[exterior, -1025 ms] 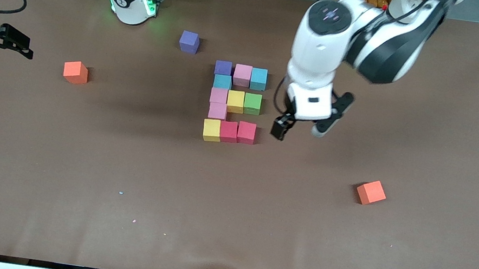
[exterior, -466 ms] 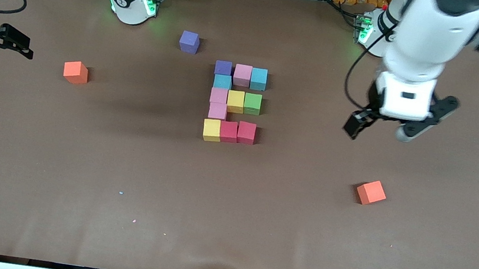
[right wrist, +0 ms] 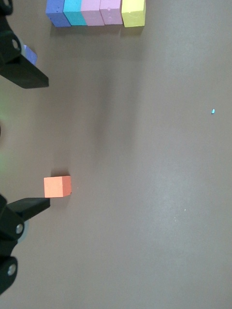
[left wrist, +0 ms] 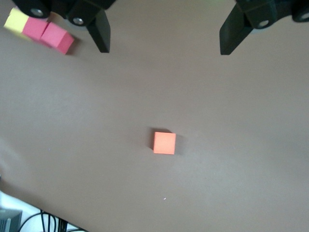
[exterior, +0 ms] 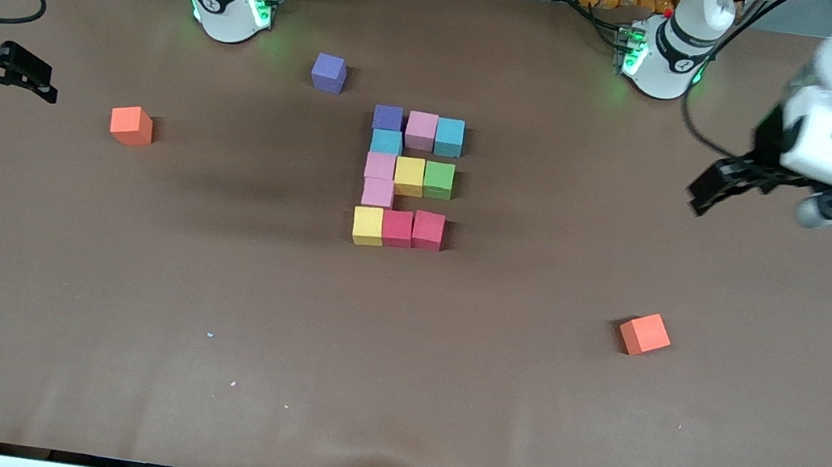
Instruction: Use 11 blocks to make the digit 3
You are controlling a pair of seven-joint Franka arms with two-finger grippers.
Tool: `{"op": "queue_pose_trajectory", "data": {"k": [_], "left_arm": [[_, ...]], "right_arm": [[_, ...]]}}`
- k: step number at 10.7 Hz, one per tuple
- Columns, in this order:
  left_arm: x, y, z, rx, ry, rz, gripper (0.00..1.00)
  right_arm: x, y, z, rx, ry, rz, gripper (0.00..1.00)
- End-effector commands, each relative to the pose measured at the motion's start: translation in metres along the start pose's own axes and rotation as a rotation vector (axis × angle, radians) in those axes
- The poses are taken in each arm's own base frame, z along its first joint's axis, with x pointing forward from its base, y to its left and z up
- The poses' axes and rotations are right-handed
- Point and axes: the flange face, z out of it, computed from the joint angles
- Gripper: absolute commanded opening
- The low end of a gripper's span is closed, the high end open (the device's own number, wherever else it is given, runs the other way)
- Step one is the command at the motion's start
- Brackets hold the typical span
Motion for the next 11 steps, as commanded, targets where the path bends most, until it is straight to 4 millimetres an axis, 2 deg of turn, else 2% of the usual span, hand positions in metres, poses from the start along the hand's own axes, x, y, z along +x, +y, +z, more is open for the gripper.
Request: {"op": "queue_pose_trajectory", "data": {"k": [1,3,6,8,9,11], "left_arm": [[0.005,-0.054,-0.016,-0.02,-0.042,0.184,1.0],[0.001,-0.073,-0.03,-0.026,-0.041,0.299,1.0],[0.01,-0.104,-0.025,-0.025,-0.079,0.57,1.0],[0.015,-0.101,-0.012,-0.069,-0.098,0.575,1.0],[0.017,-0.1,-0.008,-0.073,-0.085,0.554,1.0],[0.016,-0.095,-0.005,-0.072,-0.081,0.462,1.0]], "right_arm": [[-0.003,0.001,-0.002,0.014,0.011,0.006,1.0],[-0.003,0.001,-0.002,0.014,0.011,0.006,1.0],[-0.004,-0.002,-0.005,-0.003,0.014,0.006,1.0],[-0.005,0.0,-0.007,-0.034,0.012,0.02,1.0],[-0.005,0.004,-0.01,-0.104,0.017,0.041,1.0],[-0.006,0.006,-0.013,-0.128,0.02,0.062,1.0]]}}
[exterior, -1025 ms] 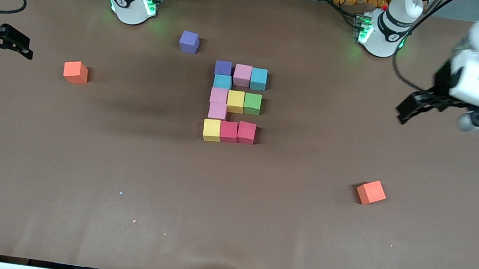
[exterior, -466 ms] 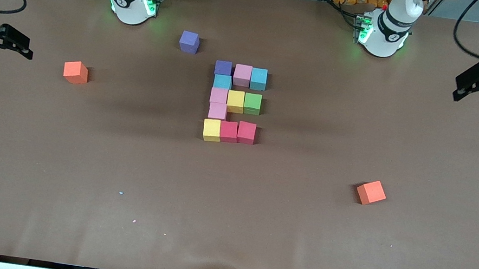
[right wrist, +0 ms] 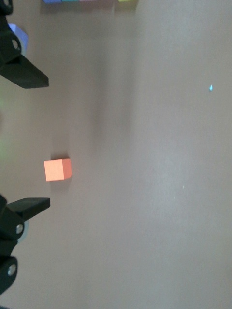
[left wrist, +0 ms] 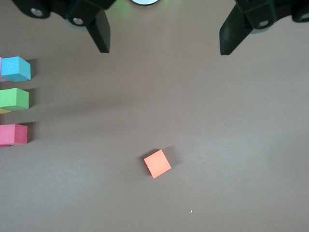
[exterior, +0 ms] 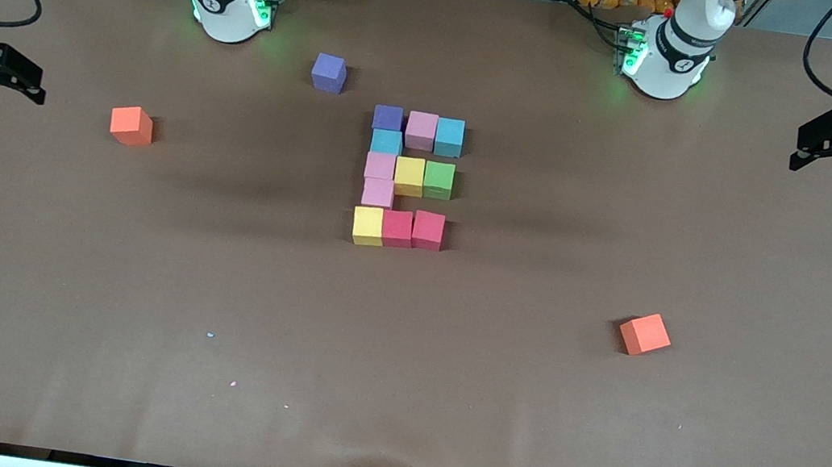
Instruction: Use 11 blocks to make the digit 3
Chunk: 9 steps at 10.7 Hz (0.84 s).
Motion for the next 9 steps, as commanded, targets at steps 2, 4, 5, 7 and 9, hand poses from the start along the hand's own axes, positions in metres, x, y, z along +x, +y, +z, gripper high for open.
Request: {"op": "queue_pose_trajectory", "data": {"k": [2,4,5,7,9], "left_arm": [[0.001,0.018,0.0,-0.021,0.029,-0.205,1.0],[0.002,0.022,-0.002,-0.011,0.033,-0.215,1.0],[0.002,0.022,-0.002,-0.008,0.033,-0.212,1.0],[0.005,0.023,-0.002,0.017,0.053,-0.186,1.0],[0.006,0.026,-0.001,0.018,0.058,-0.181,1.0]], "right_arm": [[-0.009,0.001,-0.01,-0.024,0.005,0.029,1.0],[-0.016,-0.002,-0.046,-0.005,0.039,0.033,1.0],[-0.015,-0.006,-0.055,0.013,0.065,0.028,1.0],[-0.017,-0.008,-0.065,0.024,0.093,0.025,1.0],[-0.021,-0.012,-0.075,0.094,0.139,0.026,1.0]]}}
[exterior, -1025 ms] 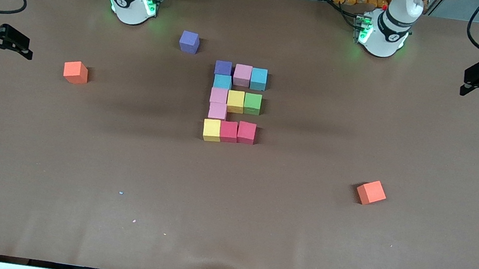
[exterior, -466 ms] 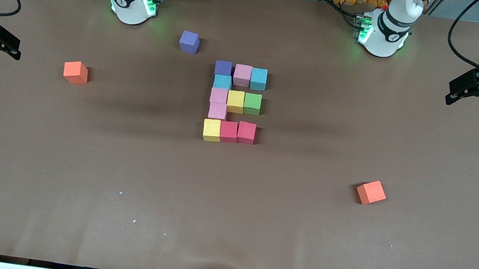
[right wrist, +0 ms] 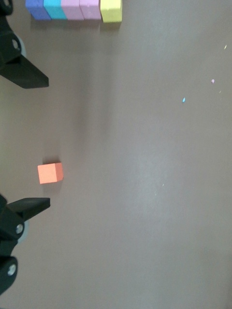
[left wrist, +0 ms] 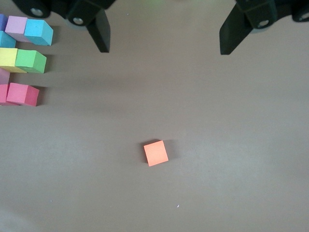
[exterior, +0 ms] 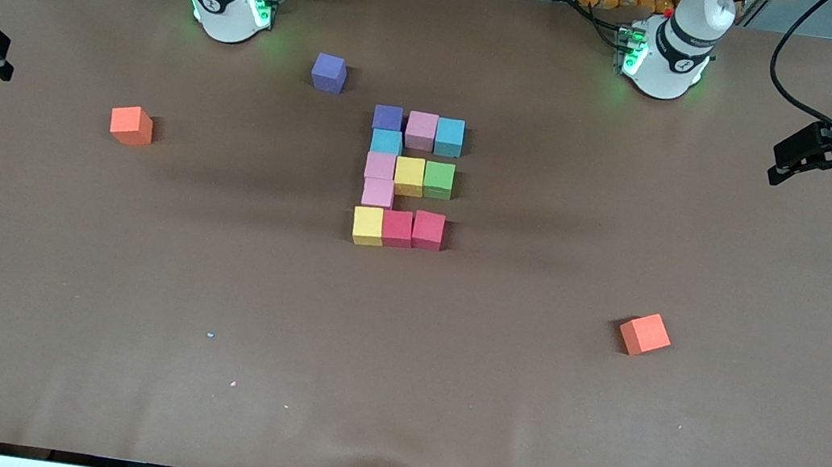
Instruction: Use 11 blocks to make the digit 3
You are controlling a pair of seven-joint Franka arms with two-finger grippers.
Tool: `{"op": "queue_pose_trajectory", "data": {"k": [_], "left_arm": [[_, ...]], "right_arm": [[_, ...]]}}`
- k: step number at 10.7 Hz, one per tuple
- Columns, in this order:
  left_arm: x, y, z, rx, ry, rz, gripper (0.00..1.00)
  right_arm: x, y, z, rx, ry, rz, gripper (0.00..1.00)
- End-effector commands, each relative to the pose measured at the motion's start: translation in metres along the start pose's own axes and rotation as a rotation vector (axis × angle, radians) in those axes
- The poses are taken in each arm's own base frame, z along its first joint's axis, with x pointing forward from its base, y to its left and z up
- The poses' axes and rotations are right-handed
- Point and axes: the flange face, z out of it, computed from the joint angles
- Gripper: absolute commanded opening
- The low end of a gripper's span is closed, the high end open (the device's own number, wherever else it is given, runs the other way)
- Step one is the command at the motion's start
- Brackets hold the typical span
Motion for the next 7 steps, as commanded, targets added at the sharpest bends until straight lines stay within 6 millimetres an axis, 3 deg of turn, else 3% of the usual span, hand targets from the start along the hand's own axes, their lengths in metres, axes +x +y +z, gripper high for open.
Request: {"op": "queue_pose_trajectory", "data": {"k": [1,2,7], "left_arm": [[-0.001,0.0029,-0.0011,0.027,0.018,0.014,1.0],[0.0005,0.0047,0.0014,0.03,0.014,0.019,1.0],[0.0001,0.0088,-0.0004,0.029,0.017,0.021,1.0]], "right_arm": [[-0.004,-0.0079,-0.011,0.053,0.045,0.008,1.0],[-0.0008,-0.0149,-0.0139,0.05,0.069,-0.005,1.0],[0.003,-0.0109,-0.0083,0.046,0.093,0.003,1.0]]}}
